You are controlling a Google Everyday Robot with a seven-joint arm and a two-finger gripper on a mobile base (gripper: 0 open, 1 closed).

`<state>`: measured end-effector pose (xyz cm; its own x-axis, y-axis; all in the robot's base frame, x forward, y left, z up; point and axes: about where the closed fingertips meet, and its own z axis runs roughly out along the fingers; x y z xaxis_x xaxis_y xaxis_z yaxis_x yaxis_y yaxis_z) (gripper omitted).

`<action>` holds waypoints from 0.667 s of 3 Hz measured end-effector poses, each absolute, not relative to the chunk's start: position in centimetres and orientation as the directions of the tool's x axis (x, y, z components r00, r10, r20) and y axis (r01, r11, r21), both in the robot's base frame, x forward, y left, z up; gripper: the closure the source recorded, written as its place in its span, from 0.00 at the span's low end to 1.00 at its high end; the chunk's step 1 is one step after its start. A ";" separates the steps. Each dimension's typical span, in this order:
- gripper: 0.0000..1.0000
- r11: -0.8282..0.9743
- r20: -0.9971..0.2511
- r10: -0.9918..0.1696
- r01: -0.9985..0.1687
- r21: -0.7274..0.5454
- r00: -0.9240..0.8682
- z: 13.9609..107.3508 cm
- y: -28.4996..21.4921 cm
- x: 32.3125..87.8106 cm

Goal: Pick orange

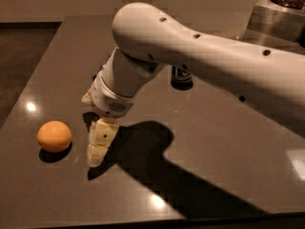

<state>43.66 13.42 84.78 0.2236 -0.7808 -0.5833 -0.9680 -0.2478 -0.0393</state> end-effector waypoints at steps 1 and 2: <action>0.00 -0.275 -0.590 -0.771 -0.961 -0.030 0.239 84.3 15.6 43.0; 0.00 -0.299 -0.592 -0.766 -0.954 -0.018 0.251 83.6 17.4 42.1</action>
Offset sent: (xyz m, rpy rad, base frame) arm -0.0229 0.0603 -0.0216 0.0034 0.0415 0.0767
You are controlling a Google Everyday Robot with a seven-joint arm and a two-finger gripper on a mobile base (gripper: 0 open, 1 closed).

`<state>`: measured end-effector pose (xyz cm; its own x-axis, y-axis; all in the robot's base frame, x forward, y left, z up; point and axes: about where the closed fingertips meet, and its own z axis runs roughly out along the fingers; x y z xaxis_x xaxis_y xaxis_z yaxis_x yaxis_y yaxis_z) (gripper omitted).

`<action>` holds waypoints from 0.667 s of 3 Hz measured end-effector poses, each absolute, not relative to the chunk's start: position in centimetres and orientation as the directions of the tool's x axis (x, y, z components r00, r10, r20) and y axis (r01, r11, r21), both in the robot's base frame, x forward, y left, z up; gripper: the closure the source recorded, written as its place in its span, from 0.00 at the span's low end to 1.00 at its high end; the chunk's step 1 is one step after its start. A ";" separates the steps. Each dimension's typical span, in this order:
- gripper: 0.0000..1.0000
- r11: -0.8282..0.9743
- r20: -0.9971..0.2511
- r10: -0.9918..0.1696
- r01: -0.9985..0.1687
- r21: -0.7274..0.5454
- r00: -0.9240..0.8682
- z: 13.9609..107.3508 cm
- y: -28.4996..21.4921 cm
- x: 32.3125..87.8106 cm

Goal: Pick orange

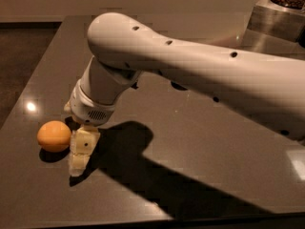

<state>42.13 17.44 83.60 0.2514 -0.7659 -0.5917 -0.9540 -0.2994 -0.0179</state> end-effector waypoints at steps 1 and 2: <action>0.13 -0.311 -0.586 -0.768 -0.950 -0.009 0.257 83.3 19.1 41.6; 0.34 -0.319 -0.582 -0.770 -0.948 -0.001 0.259 83.5 20.8 41.3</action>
Offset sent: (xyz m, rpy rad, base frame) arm -0.0090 0.0526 0.0006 -0.0222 0.0252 0.0233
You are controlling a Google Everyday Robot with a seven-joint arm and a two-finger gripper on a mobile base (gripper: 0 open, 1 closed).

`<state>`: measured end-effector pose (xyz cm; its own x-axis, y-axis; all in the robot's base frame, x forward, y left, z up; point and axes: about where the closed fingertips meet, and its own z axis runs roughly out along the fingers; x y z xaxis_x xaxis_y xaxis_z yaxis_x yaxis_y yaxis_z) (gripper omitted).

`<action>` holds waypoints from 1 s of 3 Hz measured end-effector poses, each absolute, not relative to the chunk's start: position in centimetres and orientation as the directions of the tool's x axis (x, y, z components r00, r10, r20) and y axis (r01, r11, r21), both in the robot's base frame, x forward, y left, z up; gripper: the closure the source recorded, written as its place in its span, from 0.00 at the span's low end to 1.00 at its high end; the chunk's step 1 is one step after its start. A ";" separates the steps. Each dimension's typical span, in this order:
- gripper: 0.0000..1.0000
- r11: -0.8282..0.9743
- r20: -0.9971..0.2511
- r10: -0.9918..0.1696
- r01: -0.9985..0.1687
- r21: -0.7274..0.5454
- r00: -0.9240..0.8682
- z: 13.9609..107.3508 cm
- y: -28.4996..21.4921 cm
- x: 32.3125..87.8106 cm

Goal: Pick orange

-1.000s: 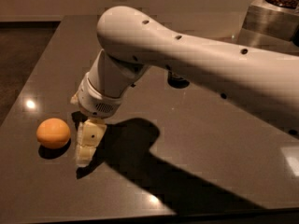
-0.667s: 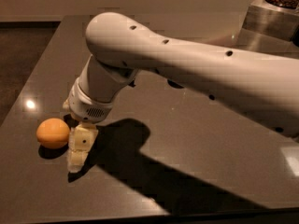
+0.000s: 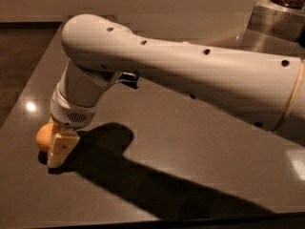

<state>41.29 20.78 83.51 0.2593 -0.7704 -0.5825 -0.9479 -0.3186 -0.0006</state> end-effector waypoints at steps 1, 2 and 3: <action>0.57 -0.325 -0.589 -0.766 -0.946 0.012 0.256 84.7 22.0 41.3; 0.81 -0.318 -0.604 -0.759 -0.948 0.017 0.243 87.6 22.3 42.1; 1.00 -0.304 -0.631 -0.738 -0.953 -0.002 0.237 91.6 21.5 43.1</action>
Offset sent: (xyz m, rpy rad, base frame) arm 0.0225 0.0168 0.0812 0.0458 0.0405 -0.0175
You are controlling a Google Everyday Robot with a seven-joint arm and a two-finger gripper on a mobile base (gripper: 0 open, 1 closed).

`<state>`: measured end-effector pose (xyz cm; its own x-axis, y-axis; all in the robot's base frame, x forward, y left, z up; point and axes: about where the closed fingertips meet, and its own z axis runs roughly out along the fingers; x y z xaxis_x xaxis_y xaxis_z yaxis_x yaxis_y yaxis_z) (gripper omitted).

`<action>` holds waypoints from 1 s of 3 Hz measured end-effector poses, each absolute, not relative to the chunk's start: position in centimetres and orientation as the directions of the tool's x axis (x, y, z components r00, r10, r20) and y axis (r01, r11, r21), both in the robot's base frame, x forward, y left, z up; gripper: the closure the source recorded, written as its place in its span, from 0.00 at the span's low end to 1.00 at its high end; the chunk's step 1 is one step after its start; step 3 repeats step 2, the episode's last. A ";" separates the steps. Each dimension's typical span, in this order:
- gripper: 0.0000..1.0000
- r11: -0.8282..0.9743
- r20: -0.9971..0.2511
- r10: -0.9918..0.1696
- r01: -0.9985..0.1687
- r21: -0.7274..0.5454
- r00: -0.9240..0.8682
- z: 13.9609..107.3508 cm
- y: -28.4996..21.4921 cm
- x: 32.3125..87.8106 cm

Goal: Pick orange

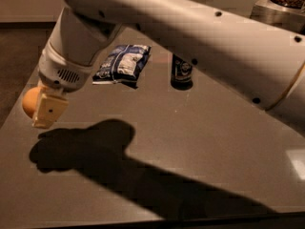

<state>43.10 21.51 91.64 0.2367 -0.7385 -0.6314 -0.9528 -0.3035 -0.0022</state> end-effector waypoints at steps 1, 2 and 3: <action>1.00 -0.284 -0.653 -0.718 -0.958 -0.038 0.239 95.5 20.0 44.3; 1.00 -0.282 -0.658 -0.713 -0.958 -0.048 0.242 96.2 19.9 44.4; 1.00 -0.282 -0.658 -0.713 -0.958 -0.048 0.242 96.2 19.9 44.4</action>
Offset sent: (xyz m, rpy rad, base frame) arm 0.0116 -0.0147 0.0382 0.0386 -0.0255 -0.0199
